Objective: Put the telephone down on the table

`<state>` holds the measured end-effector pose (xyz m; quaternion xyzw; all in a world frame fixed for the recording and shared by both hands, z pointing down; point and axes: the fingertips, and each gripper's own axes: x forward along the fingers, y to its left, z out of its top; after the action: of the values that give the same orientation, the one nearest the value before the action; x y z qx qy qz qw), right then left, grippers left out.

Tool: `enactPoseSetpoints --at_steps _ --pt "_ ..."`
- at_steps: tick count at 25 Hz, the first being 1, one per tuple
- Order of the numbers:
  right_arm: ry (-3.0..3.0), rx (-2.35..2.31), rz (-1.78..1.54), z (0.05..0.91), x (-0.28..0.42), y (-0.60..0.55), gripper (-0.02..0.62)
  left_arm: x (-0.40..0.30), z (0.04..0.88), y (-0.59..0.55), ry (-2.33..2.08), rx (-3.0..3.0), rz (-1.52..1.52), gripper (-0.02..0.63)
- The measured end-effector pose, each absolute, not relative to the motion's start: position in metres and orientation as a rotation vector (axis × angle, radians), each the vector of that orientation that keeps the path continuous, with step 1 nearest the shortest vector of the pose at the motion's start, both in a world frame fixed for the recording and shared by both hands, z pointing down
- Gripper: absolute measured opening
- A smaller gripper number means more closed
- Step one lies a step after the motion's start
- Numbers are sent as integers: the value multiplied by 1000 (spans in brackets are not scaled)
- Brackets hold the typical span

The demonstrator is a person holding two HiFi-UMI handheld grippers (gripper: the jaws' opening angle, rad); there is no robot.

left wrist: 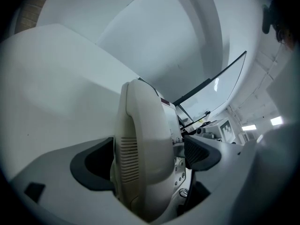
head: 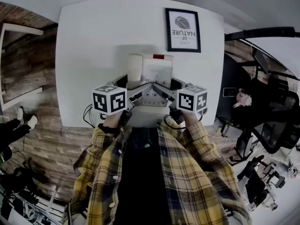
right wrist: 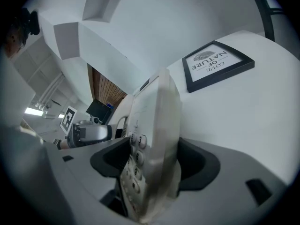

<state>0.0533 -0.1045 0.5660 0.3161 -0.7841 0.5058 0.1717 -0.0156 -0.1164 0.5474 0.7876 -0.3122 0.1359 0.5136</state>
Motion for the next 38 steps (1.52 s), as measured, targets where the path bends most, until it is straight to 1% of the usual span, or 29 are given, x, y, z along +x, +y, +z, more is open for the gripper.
enactPoseSetpoints --at_steps 13,18,30,38 --pt "-2224 868 1370 567 50 -111 298 -18 548 -119 -776 1907 319 479" --pt "-2164 906 1201 572 58 -115 301 -19 548 -121 -784 1911 325 479" --pt "-2153 932 1186 572 60 -114 301 -22 548 -123 -803 1921 327 479" --pt "-2136 974 1120 570 64 -113 301 -26 542 -126 -831 1951 330 479"
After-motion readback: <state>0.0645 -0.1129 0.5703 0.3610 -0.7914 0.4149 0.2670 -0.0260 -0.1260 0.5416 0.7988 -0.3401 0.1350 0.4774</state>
